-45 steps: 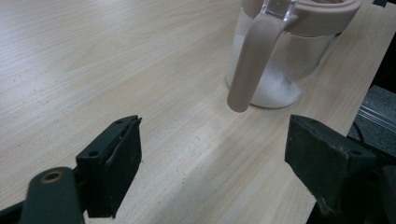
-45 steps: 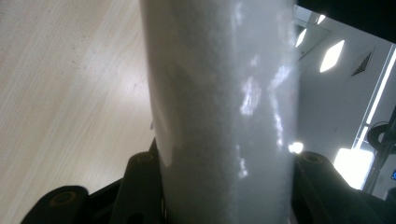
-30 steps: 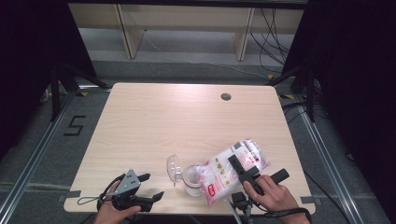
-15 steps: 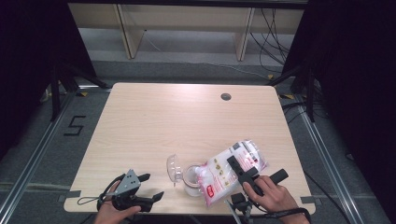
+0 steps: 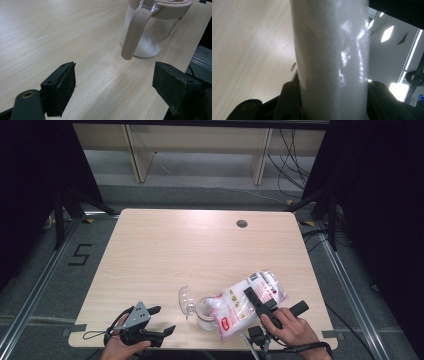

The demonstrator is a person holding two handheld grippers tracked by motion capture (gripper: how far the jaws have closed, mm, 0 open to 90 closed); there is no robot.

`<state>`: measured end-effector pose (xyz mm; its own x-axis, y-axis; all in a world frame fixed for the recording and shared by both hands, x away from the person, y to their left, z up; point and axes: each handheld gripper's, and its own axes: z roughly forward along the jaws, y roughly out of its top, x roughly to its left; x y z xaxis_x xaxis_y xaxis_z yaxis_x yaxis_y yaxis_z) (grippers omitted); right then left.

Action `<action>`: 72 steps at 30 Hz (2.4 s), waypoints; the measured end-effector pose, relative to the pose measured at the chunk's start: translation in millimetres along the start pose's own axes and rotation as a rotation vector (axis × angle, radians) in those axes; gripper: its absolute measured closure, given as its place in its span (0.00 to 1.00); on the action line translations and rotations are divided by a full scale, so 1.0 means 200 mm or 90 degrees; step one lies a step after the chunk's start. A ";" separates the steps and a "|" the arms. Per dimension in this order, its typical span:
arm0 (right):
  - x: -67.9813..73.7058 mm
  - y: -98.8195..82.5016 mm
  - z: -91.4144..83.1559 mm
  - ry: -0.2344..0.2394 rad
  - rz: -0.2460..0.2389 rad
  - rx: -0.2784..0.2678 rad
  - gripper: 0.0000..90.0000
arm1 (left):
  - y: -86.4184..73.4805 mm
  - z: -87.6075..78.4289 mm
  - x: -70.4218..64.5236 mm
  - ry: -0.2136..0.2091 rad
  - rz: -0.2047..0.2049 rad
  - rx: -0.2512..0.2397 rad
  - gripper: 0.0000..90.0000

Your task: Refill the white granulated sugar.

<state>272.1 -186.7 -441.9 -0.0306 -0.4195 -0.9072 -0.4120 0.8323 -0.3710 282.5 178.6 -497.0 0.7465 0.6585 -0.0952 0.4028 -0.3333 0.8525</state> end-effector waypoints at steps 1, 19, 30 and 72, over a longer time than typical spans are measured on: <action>0.00 0.00 0.00 -0.002 -0.008 -0.001 0.71 | 0.00 0.00 0.00 0.003 0.007 0.005 0.20; 0.01 0.00 0.00 0.005 0.020 0.006 0.72 | 0.00 0.00 0.00 -0.001 -0.005 -0.007 0.20; 0.01 0.00 0.00 0.001 0.014 0.004 0.72 | 0.00 0.00 0.00 -0.001 -0.007 -0.010 0.20; 0.01 -0.01 -0.01 -0.006 0.020 0.001 0.72 | 0.00 0.00 0.00 -0.003 -0.002 -0.005 0.20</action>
<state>271.5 -189.4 -442.8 -0.0347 -0.3896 -0.9203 -0.4092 0.8457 -0.3426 282.8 179.0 -497.4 0.7479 0.6562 -0.1007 0.4008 -0.3254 0.8564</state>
